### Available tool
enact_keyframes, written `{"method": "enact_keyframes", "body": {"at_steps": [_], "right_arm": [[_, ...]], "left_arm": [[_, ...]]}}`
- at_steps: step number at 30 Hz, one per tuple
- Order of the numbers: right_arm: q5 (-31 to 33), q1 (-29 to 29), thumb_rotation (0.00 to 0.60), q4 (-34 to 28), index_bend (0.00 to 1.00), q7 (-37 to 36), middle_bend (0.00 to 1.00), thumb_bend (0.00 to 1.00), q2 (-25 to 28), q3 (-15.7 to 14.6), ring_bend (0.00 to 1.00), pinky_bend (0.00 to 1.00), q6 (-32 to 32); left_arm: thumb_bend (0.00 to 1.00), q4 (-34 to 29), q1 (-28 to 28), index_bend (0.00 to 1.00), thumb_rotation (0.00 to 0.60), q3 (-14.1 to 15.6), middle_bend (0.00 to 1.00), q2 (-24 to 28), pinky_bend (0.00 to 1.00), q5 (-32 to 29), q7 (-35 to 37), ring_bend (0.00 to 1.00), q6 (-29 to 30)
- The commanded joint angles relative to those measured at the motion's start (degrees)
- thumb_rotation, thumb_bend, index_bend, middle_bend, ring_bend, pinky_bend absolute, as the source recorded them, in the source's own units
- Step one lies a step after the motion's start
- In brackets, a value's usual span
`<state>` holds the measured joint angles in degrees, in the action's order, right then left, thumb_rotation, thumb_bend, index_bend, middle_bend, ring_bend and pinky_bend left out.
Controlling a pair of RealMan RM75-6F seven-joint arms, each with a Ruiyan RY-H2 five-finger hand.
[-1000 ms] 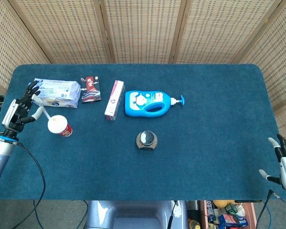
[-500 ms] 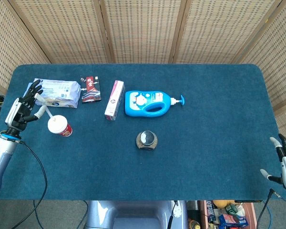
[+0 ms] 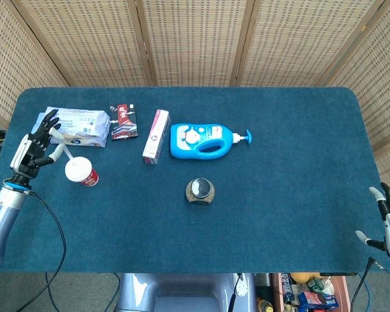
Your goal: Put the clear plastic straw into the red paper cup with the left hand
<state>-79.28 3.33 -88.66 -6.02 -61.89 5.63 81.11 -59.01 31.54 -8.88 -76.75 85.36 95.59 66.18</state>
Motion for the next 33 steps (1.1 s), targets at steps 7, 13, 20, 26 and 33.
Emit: {"method": "enact_keyframes", "body": {"at_steps": [7,13,20,26,33], "right_arm": [[0.1,0.0,0.6,0.1,0.0,0.0,0.0,0.0,-0.1,0.0,0.0,0.0,-0.1],[0.1,0.1,0.6,0.2,0.0,0.1,0.0,0.0,-0.1,0.0,0.0,0.0,-0.3],[0.2,0.1,0.6,0.2,0.0,0.3,0.0,0.0,-0.2,0.0,0.0,0.0,-0.5],[0.2,0.2,0.6,0.3,0.0,0.3,0.0,0.0,-0.2,-0.1,0.0,0.0,-0.7],[0.5,0.3,0.6,0.3,0.0,0.2,0.0,0.0,-0.2,0.0,0.0,0.0,-0.9]], "left_arm": [[0.43,1.5,0.2,0.58,0.6,0.2,0.0,-1.2,0.0,-0.2,0.8,0.0,-0.4],[0.43,2.7,0.2,0.58,0.6,0.4,0.0,-1.9,0.0,-0.4,0.9,0.0,-0.7],[0.43,4.3,0.3,0.58,0.6,0.6,0.0,-3.0,0.0,-0.7,1.4,0.0,-1.4],[0.43,6.1,0.3,0.58,0.6,1.1,0.0,-4.4,0.0,-0.6,2.4,0.0,-2.0],[0.43,8.4,0.4,0.58,0.6,1.2,0.0,-6.2,0.0,-1.2,2.6,0.0,-2.9]]}}
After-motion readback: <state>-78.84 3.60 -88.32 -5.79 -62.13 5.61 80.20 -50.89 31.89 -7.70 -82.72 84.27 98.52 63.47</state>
